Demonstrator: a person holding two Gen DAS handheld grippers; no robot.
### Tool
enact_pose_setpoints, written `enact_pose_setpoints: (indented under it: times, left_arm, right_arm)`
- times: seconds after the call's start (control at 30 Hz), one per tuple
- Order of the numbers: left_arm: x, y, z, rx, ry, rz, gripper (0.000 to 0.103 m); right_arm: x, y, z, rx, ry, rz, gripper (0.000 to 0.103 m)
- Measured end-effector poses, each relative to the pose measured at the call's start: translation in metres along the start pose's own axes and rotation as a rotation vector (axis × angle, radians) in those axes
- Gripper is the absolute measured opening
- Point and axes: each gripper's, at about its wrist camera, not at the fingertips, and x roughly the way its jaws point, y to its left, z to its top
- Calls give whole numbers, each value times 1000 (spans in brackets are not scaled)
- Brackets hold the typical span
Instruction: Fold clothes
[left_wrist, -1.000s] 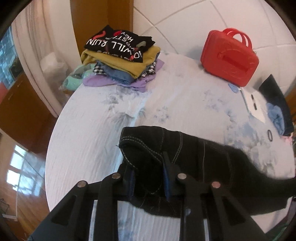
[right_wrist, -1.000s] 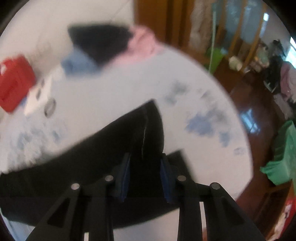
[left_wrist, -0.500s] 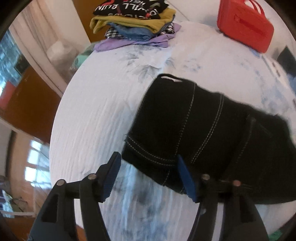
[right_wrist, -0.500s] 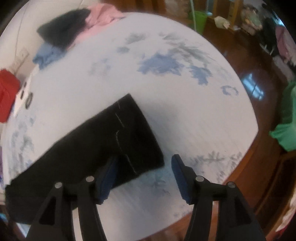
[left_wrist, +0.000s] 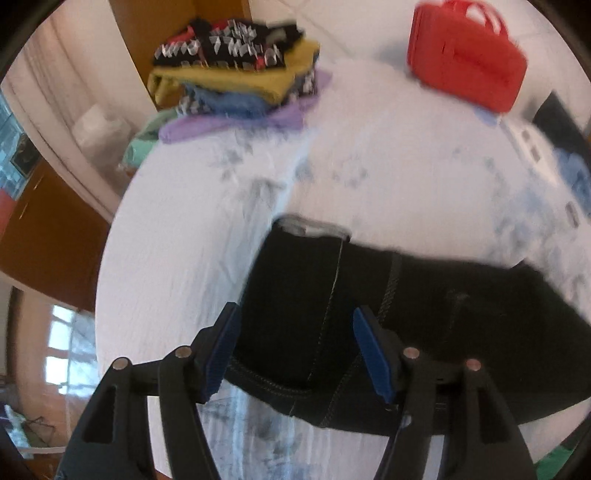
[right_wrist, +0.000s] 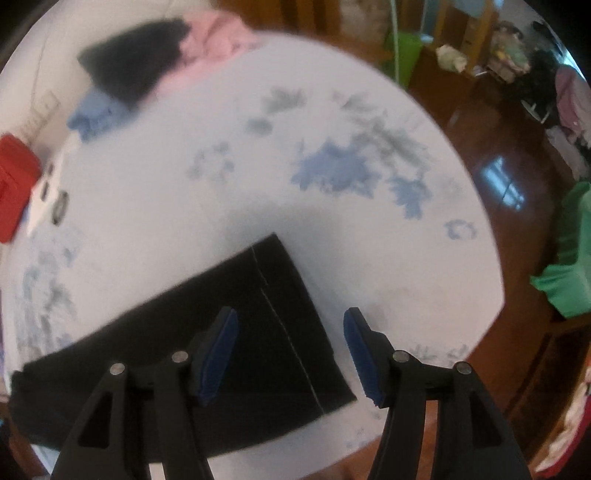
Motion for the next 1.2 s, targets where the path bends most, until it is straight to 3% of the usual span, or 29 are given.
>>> enact_pose_setpoints:
  times: [0.17, 0.2, 0.23, 0.27, 0.3, 0.33, 0.43, 0.5, 0.57, 0.63, 0.7, 0.77, 0.83, 0.9, 1.1, 1.17, 1.2]
  left_arm:
    - [24, 7, -9, -72, 18, -17, 64]
    - [26, 6, -10, -70, 28, -4, 61]
    - [27, 2, -14, -51, 32, 0, 31]
    - [28, -3, -18, -31, 37, 4, 14]
    - [25, -11, -21, -7, 18, 34, 10]
    - [23, -19, -24, 18, 0, 64, 6]
    - [24, -33, -25, 34, -28, 135, 4]
    - [27, -29, -21, -8, -35, 127, 4]
    - [27, -28, -16, -26, -51, 120, 4]
    - [25, -26, -13, -35, -64, 110, 4]
    - [14, -23, -11, -54, -102, 85, 4]
    - [-8, -12, -9, -93, -151, 42, 4]
    - [-22, -2, -7, -118, -173, -4, 4]
    - [-19, 4, -2, -118, -140, -39, 4]
    - [32, -1, -14, -109, 14, 20, 4]
    - [38, -6, -20, -71, -1, 46, 4]
    - [36, -10, -22, -47, -14, 70, 4]
  right_arm:
    - [25, 2, 3, -43, 33, -31, 61]
    - [26, 5, 2, -58, 37, -39, 53]
    - [21, 11, 0, -86, 18, -74, 44]
    - [16, 16, -2, -114, -2, -110, 30]
    - [9, 22, -4, -142, -26, -145, 10]
    - [-3, 27, -5, -167, -72, -169, 3]
    - [-46, 32, -4, -172, -215, -117, 3]
    - [-53, 29, 4, -161, -265, -113, 3]
    - [-42, 21, 17, -116, -265, -124, 3]
    - [-22, 6, 27, -36, -212, -84, 3]
    - [-9, -4, 25, 3, -165, -96, 8]
    - [-12, -3, 15, -7, -171, -67, 22]
    - [-17, -1, 8, -32, -172, -48, 58]
    - [-16, 1, 6, -58, -154, -31, 71]
    - [21, -1, 14, -64, -41, -58, 73]
    - [31, 0, 12, -69, -5, -65, 73]
    - [27, 2, 10, -74, -13, -62, 65]
